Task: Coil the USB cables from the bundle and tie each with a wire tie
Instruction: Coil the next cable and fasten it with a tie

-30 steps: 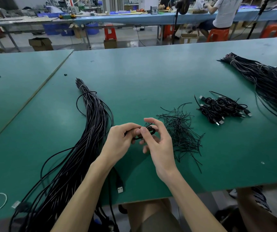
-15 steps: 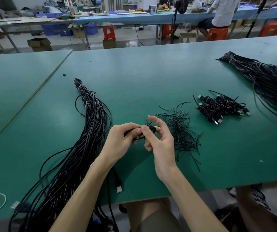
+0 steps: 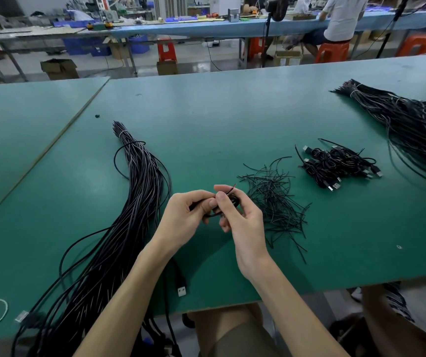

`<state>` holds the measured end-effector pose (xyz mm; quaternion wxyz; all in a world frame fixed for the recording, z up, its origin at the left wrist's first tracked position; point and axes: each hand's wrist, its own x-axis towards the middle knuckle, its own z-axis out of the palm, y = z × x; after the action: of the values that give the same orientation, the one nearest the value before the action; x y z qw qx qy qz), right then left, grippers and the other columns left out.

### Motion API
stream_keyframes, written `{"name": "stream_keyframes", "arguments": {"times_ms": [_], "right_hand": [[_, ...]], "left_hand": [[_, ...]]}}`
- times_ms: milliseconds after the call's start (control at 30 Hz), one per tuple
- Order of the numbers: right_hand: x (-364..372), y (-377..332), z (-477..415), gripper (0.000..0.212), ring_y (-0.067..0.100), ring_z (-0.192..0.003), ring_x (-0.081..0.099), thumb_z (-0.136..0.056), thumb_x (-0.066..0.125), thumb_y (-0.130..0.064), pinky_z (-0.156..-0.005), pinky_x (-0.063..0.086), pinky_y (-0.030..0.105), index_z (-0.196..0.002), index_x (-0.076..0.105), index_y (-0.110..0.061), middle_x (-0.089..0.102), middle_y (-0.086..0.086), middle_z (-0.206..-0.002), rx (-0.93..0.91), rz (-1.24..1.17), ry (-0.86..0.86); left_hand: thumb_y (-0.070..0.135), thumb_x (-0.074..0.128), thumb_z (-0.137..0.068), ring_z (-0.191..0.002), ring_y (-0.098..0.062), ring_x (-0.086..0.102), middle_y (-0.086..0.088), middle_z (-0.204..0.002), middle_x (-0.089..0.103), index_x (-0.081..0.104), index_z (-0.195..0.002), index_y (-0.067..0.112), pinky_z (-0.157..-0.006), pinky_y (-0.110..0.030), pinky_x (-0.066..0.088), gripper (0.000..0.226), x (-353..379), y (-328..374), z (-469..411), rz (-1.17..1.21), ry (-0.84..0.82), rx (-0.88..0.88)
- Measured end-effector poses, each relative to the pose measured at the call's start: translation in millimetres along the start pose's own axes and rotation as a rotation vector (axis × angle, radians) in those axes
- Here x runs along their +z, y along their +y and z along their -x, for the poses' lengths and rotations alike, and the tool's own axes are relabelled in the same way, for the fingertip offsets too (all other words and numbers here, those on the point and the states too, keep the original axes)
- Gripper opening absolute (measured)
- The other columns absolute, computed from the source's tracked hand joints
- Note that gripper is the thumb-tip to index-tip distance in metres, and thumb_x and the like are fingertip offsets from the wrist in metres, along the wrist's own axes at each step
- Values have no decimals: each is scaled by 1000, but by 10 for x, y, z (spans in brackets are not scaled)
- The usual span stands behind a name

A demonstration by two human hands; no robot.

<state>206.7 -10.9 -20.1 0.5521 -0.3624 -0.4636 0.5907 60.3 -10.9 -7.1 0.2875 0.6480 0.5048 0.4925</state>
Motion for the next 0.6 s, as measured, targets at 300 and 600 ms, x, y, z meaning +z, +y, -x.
{"name": "stream_keyframes", "arguments": {"times_ms": [300, 600], "right_hand": [[32, 58, -9, 27, 11, -65, 63, -95, 70, -48, -54, 48, 23, -103, 72, -23, 75, 4, -86, -41, 90, 78], [7, 51, -6, 17, 7, -75, 66, -91, 77, -29, -61, 51, 19, -107, 75, -26, 76, -3, -88, -35, 62, -4]], "left_hand": [[8, 66, -99, -59, -12, 60, 5, -73, 73, 78, -94, 24, -62, -24, 51, 20, 23, 6, 9, 46, 23, -19], [15, 66, -99, -68, -6, 61, 0, -76, 73, 82, -96, 19, -64, -16, 47, 17, -5, 22, 0, 302, 27, -243]]}}
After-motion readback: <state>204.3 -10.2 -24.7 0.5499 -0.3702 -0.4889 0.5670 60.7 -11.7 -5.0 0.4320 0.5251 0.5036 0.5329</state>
